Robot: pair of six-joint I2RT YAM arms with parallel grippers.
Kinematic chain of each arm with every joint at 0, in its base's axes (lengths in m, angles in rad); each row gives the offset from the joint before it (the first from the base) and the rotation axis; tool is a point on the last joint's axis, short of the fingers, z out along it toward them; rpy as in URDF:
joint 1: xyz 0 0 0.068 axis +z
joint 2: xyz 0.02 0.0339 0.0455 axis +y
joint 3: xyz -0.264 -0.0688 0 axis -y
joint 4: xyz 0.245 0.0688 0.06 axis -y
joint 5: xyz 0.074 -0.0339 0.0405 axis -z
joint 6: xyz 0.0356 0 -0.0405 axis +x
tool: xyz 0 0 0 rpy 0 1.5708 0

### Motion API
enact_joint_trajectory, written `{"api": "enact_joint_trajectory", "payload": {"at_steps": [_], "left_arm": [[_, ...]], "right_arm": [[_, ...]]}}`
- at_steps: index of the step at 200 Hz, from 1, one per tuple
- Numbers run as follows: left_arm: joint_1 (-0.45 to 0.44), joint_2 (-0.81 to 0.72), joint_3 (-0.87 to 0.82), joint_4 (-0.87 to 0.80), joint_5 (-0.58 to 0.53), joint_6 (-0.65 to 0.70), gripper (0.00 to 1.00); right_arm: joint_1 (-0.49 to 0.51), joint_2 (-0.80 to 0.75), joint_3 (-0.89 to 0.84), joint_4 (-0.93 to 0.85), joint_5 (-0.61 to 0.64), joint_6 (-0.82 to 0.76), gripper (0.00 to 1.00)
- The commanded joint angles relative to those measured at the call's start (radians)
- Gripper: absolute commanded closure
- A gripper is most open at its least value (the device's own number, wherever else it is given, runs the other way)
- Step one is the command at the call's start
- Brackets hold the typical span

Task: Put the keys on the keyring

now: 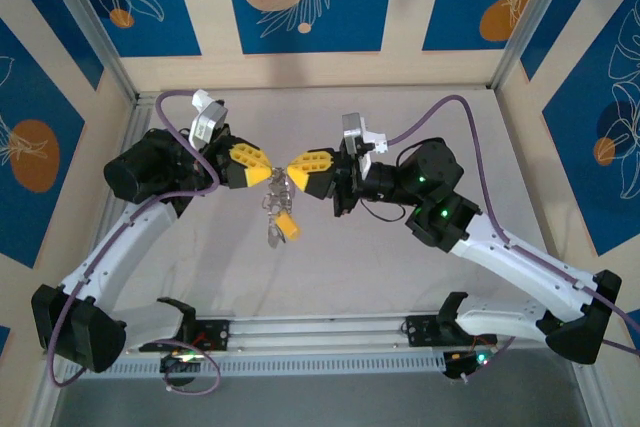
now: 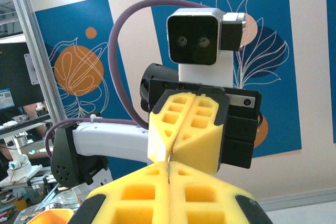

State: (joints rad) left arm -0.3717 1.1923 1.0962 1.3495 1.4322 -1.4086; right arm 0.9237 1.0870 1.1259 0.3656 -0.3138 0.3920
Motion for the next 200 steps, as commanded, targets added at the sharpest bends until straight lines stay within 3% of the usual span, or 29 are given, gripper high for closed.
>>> {"api": "enact_joint_trajectory", "payload": {"at_steps": [1, 200], "left_arm": [[-0.009, -0.025, 0.037, 0.034, -0.027, 0.000, 1.00], [-0.009, -0.026, 0.038, 0.020, -0.031, 0.012, 1.00]], "right_arm": [[0.009, 0.005, 0.028, 0.016, 0.007, -0.010, 1.00], [0.011, -0.011, 0.008, 0.050, -0.001, 0.014, 1.00]]}}
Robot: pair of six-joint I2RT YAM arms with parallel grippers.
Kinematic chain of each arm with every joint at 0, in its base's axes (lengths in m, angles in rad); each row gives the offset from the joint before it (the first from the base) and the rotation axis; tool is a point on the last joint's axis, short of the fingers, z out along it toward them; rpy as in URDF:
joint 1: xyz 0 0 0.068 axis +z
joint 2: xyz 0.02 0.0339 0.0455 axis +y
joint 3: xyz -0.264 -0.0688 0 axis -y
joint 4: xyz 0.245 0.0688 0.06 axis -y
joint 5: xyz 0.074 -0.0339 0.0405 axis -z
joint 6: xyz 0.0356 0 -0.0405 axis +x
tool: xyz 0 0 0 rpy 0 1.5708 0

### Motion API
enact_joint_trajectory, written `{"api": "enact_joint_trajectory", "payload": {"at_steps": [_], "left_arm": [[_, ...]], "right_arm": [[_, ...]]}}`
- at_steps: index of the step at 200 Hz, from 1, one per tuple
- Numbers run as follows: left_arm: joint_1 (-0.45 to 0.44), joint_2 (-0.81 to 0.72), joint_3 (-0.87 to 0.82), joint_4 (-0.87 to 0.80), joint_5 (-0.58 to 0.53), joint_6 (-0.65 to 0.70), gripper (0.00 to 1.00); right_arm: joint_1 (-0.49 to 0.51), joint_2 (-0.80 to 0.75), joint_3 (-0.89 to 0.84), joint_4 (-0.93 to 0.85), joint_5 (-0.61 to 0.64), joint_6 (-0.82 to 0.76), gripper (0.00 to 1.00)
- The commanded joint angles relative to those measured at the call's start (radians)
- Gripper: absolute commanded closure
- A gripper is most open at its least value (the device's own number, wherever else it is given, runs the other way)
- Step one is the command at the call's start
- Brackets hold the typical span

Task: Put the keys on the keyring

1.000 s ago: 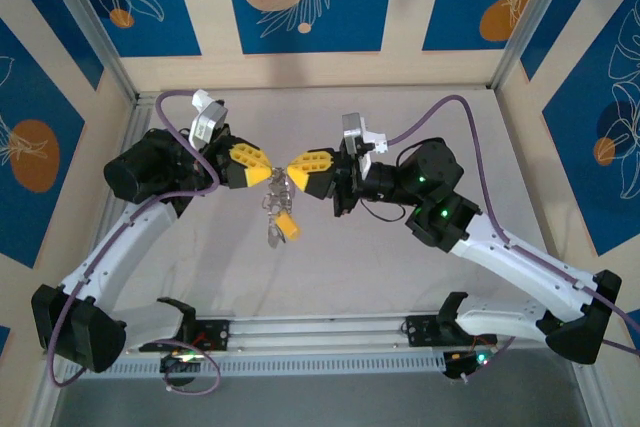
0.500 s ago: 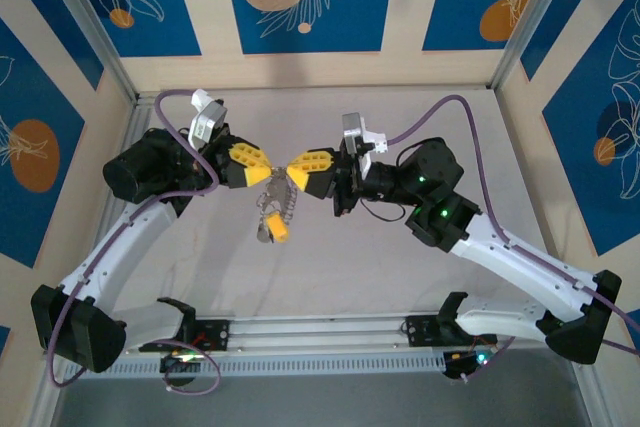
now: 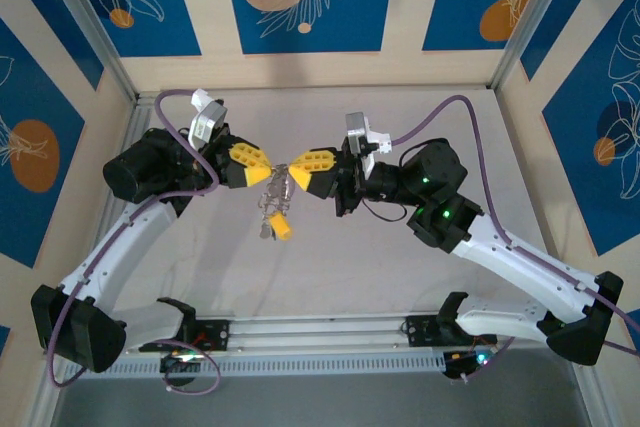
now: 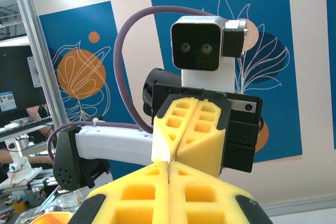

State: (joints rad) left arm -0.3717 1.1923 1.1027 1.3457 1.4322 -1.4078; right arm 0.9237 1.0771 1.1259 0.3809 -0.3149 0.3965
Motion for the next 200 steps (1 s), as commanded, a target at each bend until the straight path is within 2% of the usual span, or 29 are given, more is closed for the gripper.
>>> {"api": "enact_joint_trajectory", "payload": {"at_steps": [1, 200], "left_arm": [[-0.009, -0.026, 0.032, 0.024, -0.031, 0.012, 1.00], [-0.008, -0.031, 0.031, 0.017, -0.033, 0.016, 1.00]], "right_arm": [[0.010, -0.001, 0.007, 0.035, 0.000, 0.009, 1.00], [0.021, 0.005, 0.011, 0.032, 0.001, 0.016, 1.00]]}}
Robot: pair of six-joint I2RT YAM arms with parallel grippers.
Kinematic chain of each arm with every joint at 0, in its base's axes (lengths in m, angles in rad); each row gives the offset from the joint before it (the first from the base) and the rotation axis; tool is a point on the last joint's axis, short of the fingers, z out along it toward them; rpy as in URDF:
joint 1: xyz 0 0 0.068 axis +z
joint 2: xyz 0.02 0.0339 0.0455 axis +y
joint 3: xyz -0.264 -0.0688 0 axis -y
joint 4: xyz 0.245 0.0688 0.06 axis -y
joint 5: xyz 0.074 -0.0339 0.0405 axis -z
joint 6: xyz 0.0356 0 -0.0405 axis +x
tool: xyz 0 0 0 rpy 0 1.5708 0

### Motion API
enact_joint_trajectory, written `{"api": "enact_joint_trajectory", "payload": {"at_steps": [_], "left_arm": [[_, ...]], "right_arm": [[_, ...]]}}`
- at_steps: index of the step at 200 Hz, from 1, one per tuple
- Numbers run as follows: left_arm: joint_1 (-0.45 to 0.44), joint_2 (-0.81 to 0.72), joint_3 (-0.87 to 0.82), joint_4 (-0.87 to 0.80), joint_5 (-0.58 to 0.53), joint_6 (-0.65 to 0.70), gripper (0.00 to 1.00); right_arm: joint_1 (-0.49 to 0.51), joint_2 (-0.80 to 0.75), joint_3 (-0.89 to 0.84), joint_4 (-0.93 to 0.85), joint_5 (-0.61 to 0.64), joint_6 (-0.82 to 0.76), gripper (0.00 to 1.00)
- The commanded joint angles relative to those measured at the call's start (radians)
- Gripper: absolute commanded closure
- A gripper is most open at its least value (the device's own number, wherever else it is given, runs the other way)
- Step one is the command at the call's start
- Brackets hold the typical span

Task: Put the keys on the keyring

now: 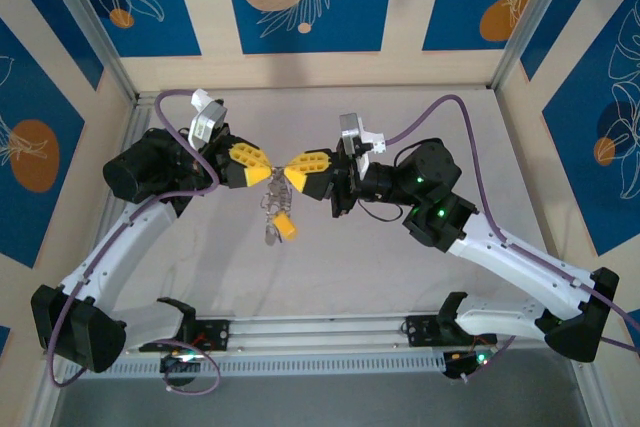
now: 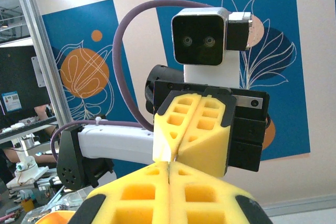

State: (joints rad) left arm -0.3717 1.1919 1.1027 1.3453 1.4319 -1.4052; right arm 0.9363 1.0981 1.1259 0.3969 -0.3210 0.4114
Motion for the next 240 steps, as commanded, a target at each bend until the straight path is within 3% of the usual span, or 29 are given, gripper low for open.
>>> {"api": "enact_joint_trajectory", "payload": {"at_steps": [1, 240], "left_arm": [[-0.009, -0.031, 0.031, 0.017, -0.033, 0.014, 1.00], [-0.009, -0.037, 0.034, 0.011, -0.030, 0.018, 1.00]], "right_arm": [[0.009, -0.016, 0.011, 0.015, 0.007, 0.001, 1.00], [0.011, 0.000, 0.018, 0.007, 0.017, 0.000, 1.00]]}}
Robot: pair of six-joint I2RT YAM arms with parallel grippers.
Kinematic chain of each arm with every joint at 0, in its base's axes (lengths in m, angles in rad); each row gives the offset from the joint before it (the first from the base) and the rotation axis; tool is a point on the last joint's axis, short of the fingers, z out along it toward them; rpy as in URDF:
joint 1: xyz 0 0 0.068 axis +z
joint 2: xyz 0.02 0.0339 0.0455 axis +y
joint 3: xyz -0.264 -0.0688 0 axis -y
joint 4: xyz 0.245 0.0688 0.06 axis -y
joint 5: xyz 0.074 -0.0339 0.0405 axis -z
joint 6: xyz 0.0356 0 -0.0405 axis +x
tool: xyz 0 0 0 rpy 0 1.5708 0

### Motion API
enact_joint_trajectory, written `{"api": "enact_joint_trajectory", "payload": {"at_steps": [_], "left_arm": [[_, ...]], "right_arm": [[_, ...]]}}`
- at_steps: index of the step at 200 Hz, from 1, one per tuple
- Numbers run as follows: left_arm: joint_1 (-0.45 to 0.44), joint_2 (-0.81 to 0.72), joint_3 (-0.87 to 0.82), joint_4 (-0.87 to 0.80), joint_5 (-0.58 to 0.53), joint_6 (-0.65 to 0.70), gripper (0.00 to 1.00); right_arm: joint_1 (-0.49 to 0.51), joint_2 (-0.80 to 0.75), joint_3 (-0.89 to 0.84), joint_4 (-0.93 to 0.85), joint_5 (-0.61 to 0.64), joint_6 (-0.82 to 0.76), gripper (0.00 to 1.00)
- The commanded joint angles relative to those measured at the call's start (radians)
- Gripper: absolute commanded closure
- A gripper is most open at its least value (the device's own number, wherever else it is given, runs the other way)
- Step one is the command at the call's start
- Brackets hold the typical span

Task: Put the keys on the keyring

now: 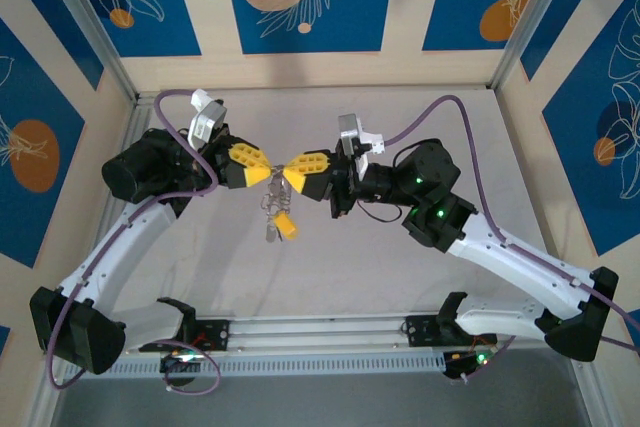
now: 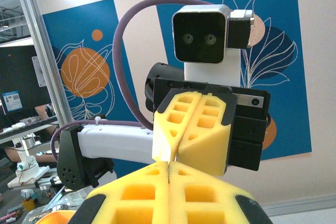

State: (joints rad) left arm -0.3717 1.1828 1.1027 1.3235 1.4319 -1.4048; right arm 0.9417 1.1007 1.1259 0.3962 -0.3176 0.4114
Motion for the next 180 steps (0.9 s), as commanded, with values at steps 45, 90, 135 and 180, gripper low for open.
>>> {"api": "enact_joint_trajectory", "payload": {"at_steps": [45, 90, 135, 180], "left_arm": [[-0.009, -0.025, 0.032, 0.029, -0.029, 0.018, 1.00], [-0.009, -0.026, 0.036, 0.023, -0.029, 0.021, 1.00], [-0.009, -0.026, 0.038, 0.022, -0.030, 0.021, 1.00], [-0.009, -0.027, 0.034, 0.023, -0.030, 0.021, 1.00]], "right_arm": [[0.005, -0.034, 0.005, 0.001, 0.032, -0.019, 1.00], [0.005, -0.035, 0.002, 0.004, 0.031, -0.020, 1.00], [0.003, -0.016, 0.002, 0.019, 0.024, -0.010, 1.00], [0.003, -0.010, 0.003, 0.022, 0.025, -0.009, 1.00]]}}
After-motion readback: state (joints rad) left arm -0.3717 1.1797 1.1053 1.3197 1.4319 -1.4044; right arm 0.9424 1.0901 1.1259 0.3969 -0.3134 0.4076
